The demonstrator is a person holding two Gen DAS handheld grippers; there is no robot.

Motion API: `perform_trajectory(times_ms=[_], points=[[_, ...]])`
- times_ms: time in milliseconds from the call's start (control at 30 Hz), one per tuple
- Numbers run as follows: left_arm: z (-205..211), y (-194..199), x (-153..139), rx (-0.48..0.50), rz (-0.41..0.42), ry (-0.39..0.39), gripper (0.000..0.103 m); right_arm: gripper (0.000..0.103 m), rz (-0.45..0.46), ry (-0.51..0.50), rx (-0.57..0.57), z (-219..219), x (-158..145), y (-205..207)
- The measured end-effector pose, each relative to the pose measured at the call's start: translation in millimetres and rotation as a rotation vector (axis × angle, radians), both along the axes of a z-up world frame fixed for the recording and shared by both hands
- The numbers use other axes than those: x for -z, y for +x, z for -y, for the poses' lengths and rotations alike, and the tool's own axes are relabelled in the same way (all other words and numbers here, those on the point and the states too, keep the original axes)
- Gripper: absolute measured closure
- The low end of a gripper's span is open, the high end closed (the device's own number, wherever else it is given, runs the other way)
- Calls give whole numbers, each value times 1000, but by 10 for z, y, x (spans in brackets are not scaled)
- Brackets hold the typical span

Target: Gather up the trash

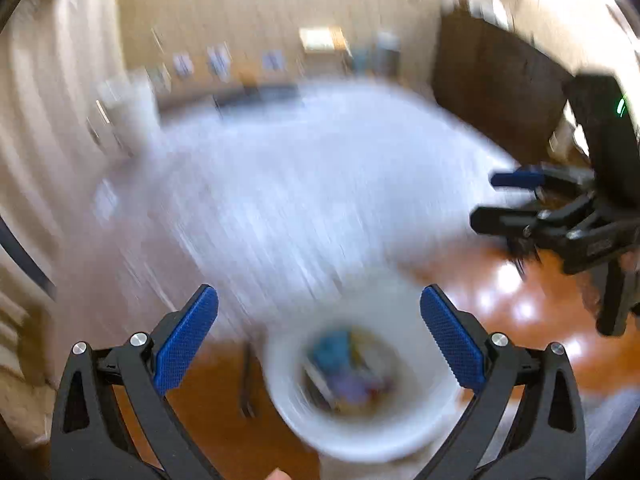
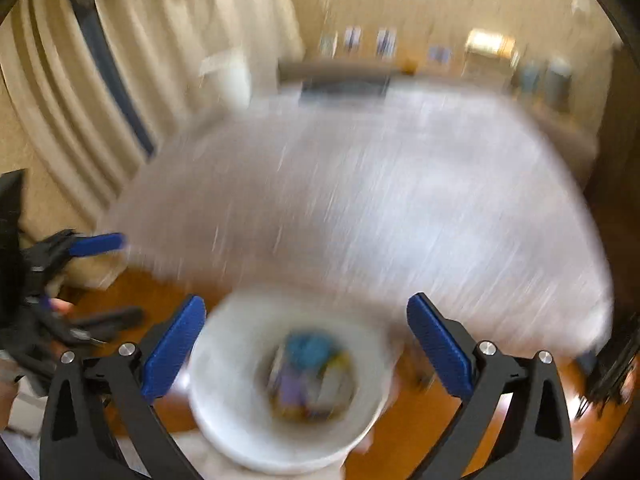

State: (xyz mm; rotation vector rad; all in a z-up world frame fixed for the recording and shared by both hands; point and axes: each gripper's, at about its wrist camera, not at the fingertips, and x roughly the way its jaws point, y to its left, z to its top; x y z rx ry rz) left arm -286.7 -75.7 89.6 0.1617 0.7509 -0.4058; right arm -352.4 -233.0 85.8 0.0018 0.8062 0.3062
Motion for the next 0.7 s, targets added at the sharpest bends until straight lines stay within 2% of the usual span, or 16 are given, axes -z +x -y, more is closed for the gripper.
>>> perform_trajectory(times_ms=[33, 67, 133, 267, 367, 500, 633, 700], points=[[-53, 146, -107, -31, 47, -6, 1, 4, 34, -8, 20, 51, -72, 141], [-95, 286, -149, -52, 58, -13, 1, 4, 58, -22, 50, 152, -114, 383], [-233, 766, -134, -125, 37, -39, 1, 4, 60, -34, 95, 328, -90, 793], [-607, 1735, 138, -312, -50, -84, 1, 4, -44, -70, 226, 720, 187, 1763], [-784, 2189, 313, -370, -104, -53, 1, 4, -98, -80, 292, 993, 411, 2154], [-935, 2556, 588, -444, -162, -42, 2, 4, -125, -117, 336, 1183, 641, 2461], [-1003, 2689, 731, -478, -196, -19, 2, 4, -151, -108, 365, 1341, 732, 2605], [-986, 2724, 727, -476, -192, -14, 2, 4, -139, -138, 362, 1330, 759, 2639]])
